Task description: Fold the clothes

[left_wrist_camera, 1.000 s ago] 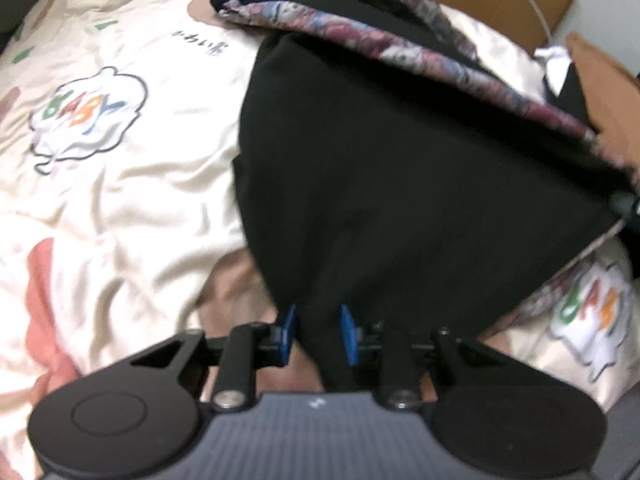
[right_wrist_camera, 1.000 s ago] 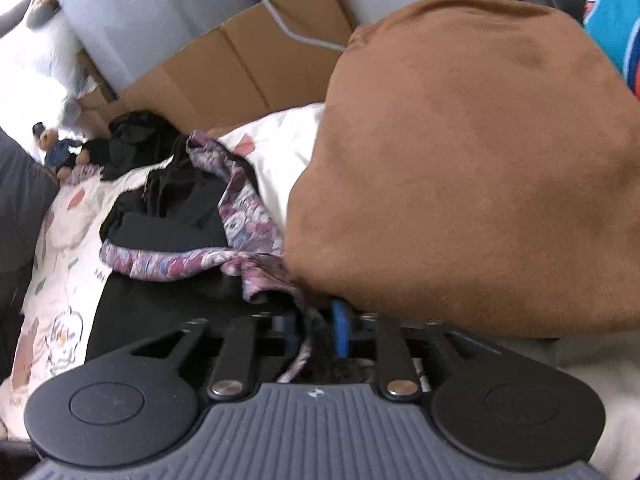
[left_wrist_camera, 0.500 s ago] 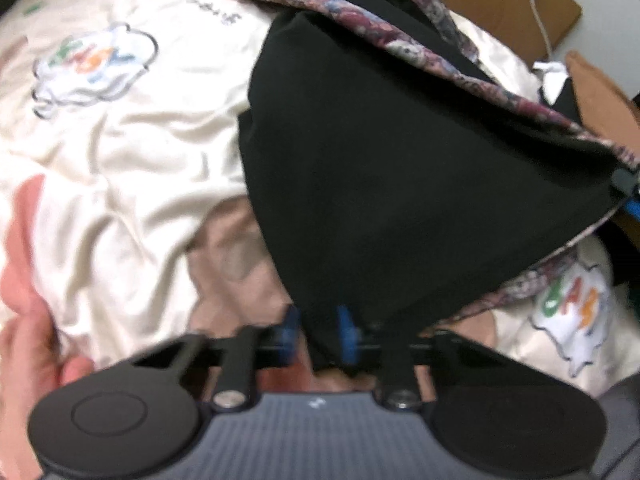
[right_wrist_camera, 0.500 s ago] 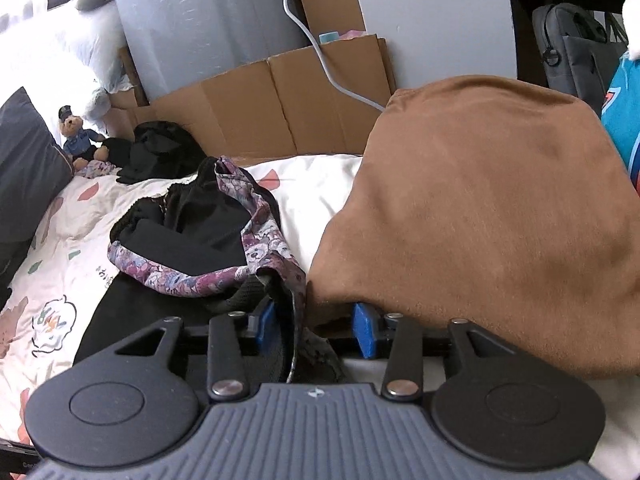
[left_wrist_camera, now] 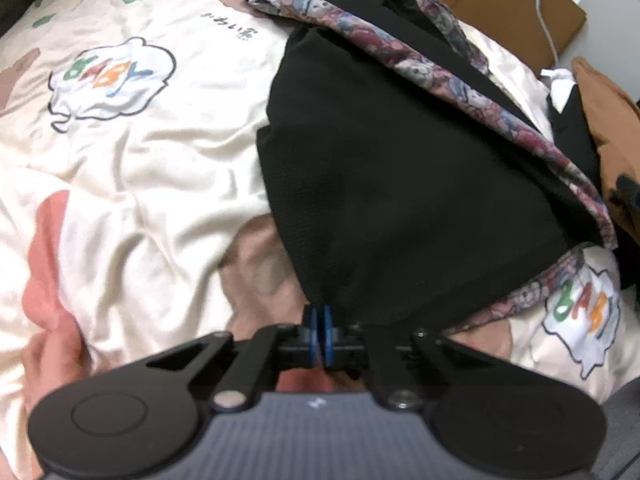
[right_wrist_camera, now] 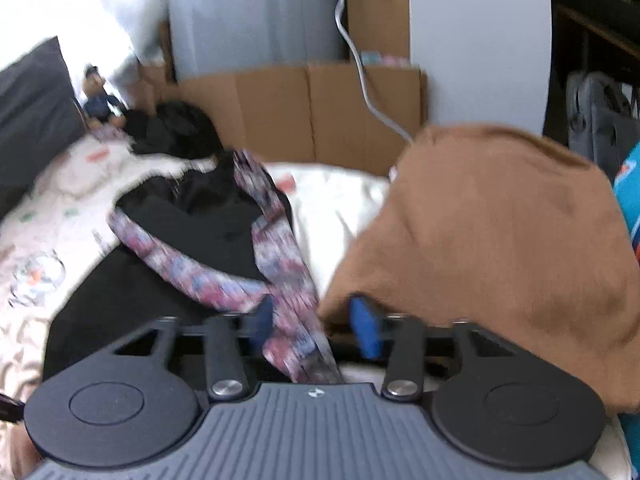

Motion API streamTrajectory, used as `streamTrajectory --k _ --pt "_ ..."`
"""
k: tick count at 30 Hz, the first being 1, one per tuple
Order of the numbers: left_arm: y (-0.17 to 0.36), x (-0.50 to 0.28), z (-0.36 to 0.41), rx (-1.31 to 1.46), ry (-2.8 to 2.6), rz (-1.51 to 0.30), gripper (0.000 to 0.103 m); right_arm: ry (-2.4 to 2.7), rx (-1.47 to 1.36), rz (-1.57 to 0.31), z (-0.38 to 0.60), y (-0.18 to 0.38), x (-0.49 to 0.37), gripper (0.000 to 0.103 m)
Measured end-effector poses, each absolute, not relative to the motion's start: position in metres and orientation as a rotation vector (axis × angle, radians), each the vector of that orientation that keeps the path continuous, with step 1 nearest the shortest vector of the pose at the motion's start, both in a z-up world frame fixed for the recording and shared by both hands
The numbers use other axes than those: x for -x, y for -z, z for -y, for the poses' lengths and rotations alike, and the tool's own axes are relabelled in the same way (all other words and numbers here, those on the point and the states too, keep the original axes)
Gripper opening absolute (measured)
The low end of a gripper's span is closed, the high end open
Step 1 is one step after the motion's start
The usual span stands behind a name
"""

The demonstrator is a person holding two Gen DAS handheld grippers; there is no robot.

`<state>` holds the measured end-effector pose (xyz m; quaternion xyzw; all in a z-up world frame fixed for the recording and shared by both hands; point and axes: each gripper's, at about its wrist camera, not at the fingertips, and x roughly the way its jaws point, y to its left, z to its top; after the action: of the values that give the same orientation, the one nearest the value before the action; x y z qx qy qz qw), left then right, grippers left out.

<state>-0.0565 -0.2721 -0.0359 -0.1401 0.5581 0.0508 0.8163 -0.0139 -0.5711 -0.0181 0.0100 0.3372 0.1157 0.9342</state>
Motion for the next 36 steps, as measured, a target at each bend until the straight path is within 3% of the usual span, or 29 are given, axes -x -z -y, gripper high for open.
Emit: streamTrajectory --k 2,6,13,15,17,20,22,27,29,32,36 --pt "0.035 0.058 0.269 0.299 -0.126 -1.188 0.004 -0.243 -0.037 -0.724 0.573 0.022 0.010 0.006" --pt "0.030 0.068 0.260 0.322 -0.144 -1.168 0.002 -0.191 -0.072 -0.780 0.581 0.030 0.004 0.005" --pt "0.026 0.071 0.250 0.382 -0.174 -1.122 0.017 -0.126 -0.379 -0.811 0.626 0.038 0.003 0.008" --pt "0.024 0.073 0.245 0.408 -0.174 -1.097 0.021 -0.140 -0.429 -0.777 0.631 0.032 0.010 0.018" --pt "0.022 0.073 0.242 0.437 -0.179 -1.072 0.025 -0.152 -0.441 -0.761 0.632 0.028 0.015 0.048" --pt "0.022 0.073 0.242 0.478 -0.146 -1.042 0.028 -0.185 -0.382 -0.739 0.620 0.020 0.023 0.061" --pt "0.022 0.075 0.242 0.480 -0.129 -1.039 0.029 -0.213 -0.283 -0.748 0.603 0.018 0.025 0.063" --pt "0.025 0.077 0.254 0.435 -0.072 -1.073 0.029 -0.244 -0.037 -0.851 0.565 0.031 0.018 0.060" --pt "0.026 0.080 0.257 0.423 -0.058 -1.080 0.026 -0.262 0.021 -0.889 0.556 0.038 0.015 0.043" --pt "0.027 0.081 0.260 0.417 -0.041 -1.085 0.026 -0.255 0.023 -0.880 0.557 0.038 0.015 0.031" --pt "0.033 0.080 0.267 0.404 -0.023 -1.113 0.017 -0.233 -0.056 -0.878 0.571 0.040 0.012 0.015"
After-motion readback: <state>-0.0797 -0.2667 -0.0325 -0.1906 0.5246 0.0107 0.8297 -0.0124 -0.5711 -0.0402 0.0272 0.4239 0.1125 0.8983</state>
